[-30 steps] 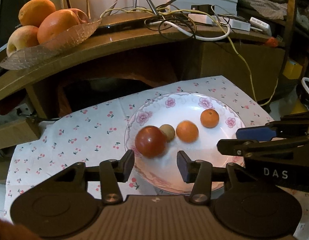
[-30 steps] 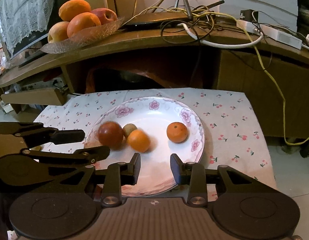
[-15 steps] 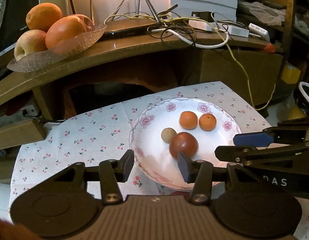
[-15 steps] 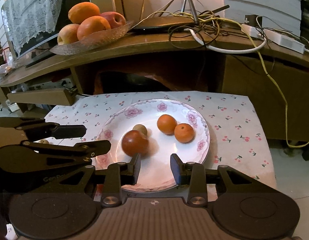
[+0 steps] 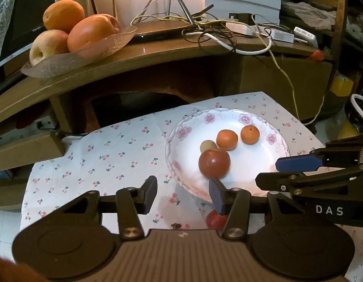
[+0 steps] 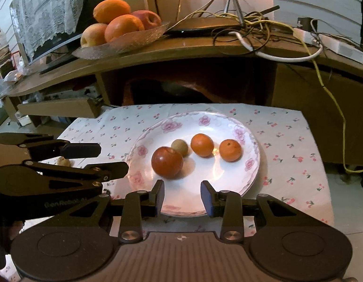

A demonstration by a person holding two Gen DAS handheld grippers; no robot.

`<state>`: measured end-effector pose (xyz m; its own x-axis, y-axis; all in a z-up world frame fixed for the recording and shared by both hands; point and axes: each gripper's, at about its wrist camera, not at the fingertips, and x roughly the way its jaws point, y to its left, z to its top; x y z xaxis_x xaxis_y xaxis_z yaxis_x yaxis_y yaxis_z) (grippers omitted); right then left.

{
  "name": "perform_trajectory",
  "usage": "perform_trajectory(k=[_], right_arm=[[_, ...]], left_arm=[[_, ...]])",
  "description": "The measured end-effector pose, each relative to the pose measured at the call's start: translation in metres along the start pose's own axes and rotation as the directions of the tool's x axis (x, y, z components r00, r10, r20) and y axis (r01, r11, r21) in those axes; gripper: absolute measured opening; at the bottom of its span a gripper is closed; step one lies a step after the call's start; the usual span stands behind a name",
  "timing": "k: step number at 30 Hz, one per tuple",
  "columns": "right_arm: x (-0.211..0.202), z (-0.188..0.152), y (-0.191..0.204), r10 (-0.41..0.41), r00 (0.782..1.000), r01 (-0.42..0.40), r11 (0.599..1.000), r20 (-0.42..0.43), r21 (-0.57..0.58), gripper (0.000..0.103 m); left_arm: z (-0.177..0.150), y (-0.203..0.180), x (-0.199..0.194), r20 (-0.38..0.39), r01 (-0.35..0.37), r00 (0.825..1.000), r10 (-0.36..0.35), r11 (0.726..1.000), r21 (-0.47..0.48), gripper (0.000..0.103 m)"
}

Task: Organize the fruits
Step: 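Grasp a small red tomato with the right tool while the left tool approaches another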

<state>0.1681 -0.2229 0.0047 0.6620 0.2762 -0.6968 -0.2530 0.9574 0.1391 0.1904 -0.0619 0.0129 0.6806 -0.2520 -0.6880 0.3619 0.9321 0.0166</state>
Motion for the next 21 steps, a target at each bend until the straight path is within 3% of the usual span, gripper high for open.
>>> perform_trajectory(k=[13,21], right_arm=[[0.003,-0.018,0.03,0.09,0.993,-0.095,0.994,-0.073,-0.062,0.039],[0.02,-0.024,0.04,0.083,0.991,-0.091,0.993,-0.106,-0.069,0.04]], left_arm=[[-0.028,0.018,-0.018,-0.054,0.037,0.998,-0.034,0.997,0.068,0.055],[-0.042,0.024,-0.022,-0.085,0.068,0.995,-0.058,0.989,0.128,0.056]])
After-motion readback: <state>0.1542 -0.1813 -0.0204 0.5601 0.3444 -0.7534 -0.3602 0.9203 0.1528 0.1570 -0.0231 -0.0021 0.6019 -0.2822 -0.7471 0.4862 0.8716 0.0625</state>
